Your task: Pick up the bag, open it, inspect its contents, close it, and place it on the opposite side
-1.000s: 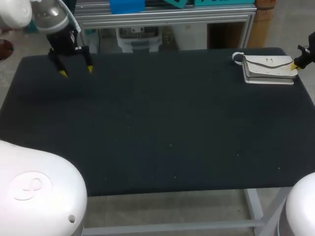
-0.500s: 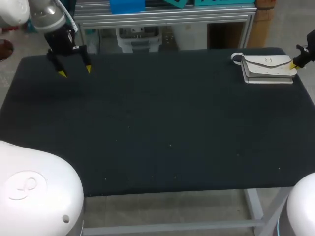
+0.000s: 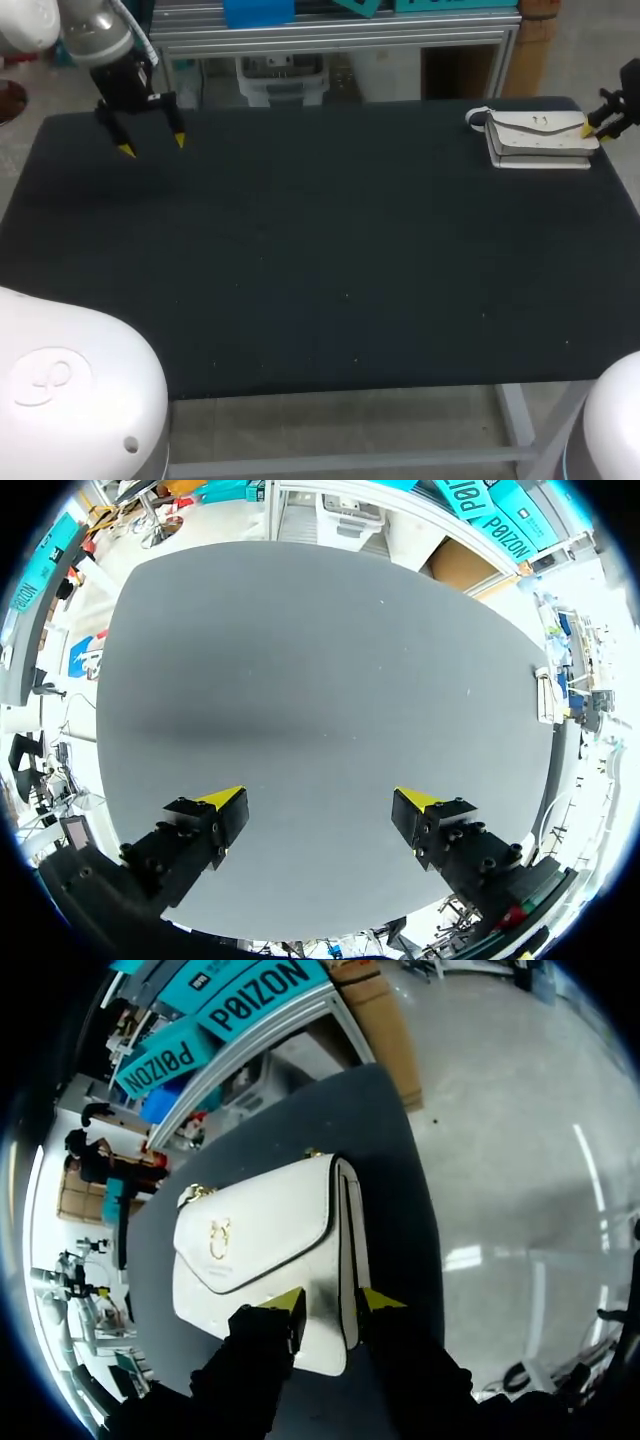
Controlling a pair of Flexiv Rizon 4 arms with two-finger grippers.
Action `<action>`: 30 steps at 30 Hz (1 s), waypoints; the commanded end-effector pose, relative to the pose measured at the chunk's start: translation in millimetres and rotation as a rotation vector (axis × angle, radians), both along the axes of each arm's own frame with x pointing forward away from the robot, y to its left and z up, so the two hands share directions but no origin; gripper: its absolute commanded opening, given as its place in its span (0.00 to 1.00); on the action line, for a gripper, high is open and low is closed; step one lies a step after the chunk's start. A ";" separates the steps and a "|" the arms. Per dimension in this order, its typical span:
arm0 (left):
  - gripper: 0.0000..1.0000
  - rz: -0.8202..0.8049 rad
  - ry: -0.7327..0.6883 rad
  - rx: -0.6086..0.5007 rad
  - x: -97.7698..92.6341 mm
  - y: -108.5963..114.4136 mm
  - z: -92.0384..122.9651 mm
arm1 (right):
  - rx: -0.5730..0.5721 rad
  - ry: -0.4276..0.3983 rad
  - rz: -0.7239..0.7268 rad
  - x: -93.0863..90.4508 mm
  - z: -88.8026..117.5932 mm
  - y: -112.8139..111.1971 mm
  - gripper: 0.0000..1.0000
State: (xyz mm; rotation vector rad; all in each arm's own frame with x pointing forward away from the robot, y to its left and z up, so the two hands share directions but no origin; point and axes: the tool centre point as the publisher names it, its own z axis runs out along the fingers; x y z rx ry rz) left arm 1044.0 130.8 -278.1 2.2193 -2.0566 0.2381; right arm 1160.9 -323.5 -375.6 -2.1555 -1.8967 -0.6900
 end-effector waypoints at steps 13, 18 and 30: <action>1.00 -0.001 0.001 0.001 0.2 0.1 0.5 | -0.106 0.011 0.034 -42.7 67.1 9.4 1.00; 1.00 -0.001 0.001 0.001 0.2 0.1 0.5 | -0.163 0.002 0.058 -54.3 81.8 19.6 1.00; 1.00 -0.001 0.001 0.001 0.2 0.1 0.5 | -0.248 0.024 0.105 -70.8 98.4 32.7 1.00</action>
